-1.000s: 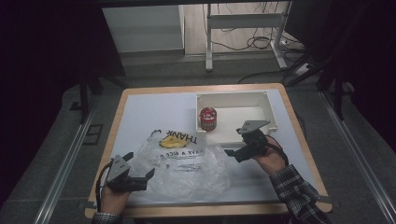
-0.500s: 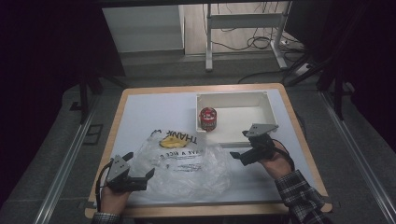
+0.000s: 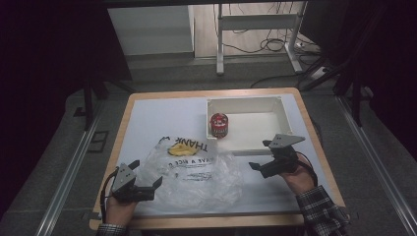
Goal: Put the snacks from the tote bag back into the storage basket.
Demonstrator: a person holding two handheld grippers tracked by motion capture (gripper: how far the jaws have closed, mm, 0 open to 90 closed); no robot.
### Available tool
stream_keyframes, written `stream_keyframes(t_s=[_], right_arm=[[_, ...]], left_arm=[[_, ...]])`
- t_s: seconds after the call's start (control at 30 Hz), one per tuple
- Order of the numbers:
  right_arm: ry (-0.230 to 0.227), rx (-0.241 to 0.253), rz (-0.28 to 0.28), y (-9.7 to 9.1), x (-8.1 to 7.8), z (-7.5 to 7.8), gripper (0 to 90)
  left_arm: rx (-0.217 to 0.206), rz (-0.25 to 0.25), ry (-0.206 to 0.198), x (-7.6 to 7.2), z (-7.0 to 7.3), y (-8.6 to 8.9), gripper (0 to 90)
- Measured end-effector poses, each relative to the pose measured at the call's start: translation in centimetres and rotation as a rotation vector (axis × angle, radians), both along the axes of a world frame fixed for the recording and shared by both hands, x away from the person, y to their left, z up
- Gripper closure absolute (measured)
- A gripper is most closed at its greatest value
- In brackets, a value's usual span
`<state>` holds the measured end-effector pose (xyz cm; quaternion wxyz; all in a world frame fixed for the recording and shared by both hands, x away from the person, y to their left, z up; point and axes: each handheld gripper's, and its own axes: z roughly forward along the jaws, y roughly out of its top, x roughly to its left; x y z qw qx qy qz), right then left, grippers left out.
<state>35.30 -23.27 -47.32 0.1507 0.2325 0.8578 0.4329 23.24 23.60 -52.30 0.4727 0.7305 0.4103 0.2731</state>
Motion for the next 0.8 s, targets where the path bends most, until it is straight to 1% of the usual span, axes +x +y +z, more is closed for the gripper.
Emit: stream_keyframes(t_s=[0.23,0.4,0.57,0.67,0.8], right_arm=[[-0.007,0.009,-0.021,-1.1,-0.6,-0.1,3.3],[-0.018,0.024,-0.034,-1.9,-1.2,-0.1,3.3],[-0.019,0.042,-0.047,-2.8,-1.8,-0.2,3.3],[-0.029,0.037,-0.057,-3.3,-2.2,-0.3,3.3],[-0.030,0.033,-0.065,-3.8,-2.5,-0.4,3.3]], left_arm=[[0.001,0.000,0.000,0.0,0.0,0.0,0.0],[0.000,0.000,-0.001,0.0,0.0,0.0,0.0],[0.001,-0.001,-0.001,0.0,0.0,0.0,0.0],[0.002,-0.001,0.000,0.0,0.0,0.0,0.0],[0.001,-0.001,0.000,0.0,0.0,-0.1,0.0]])
